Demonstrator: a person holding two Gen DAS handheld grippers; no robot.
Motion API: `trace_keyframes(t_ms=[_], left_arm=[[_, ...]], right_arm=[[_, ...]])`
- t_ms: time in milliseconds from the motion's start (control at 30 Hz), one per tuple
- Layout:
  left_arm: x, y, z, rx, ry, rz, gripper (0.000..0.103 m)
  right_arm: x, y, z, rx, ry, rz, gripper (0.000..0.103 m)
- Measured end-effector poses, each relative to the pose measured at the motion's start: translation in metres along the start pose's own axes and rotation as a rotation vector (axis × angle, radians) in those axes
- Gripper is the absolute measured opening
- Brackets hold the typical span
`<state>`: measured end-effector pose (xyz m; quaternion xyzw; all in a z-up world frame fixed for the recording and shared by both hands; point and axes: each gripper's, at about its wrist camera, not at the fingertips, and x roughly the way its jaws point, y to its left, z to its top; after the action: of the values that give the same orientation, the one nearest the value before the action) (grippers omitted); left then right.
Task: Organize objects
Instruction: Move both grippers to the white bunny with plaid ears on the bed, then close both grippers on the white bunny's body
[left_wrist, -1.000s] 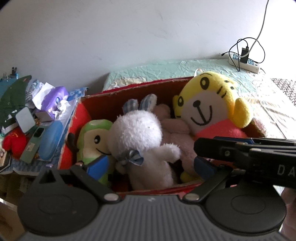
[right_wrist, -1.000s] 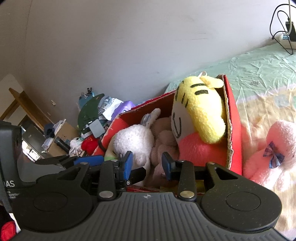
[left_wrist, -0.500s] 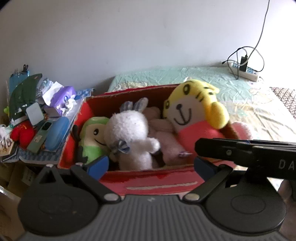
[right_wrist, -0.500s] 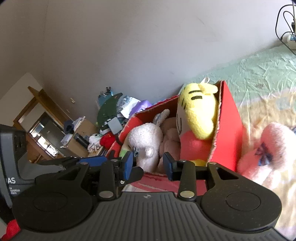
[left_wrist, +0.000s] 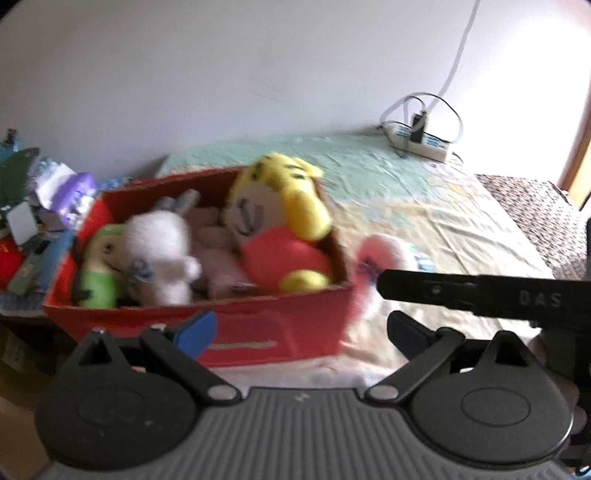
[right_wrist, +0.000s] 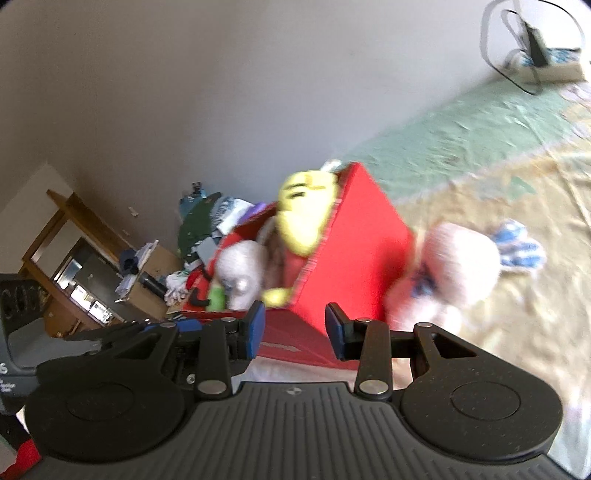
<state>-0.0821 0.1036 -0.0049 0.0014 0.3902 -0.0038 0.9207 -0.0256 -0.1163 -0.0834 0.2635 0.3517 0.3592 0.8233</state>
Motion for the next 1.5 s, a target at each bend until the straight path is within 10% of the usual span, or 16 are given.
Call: trace_keyframes(t_ms=[933,1500], left_arm=[[0.095,-0.059,-0.047,-0.071,0.247,-0.073,0.097],[0.101,-0.059,-0.029,-0.016,0.218,-0.141,0.097]], right_arm=[[0.038,-0.097,-0.012,0.138,0.097,-0.158,0.038],[0.005,-0.107,-0.021,0.137,0.107,-0.141,0.01]])
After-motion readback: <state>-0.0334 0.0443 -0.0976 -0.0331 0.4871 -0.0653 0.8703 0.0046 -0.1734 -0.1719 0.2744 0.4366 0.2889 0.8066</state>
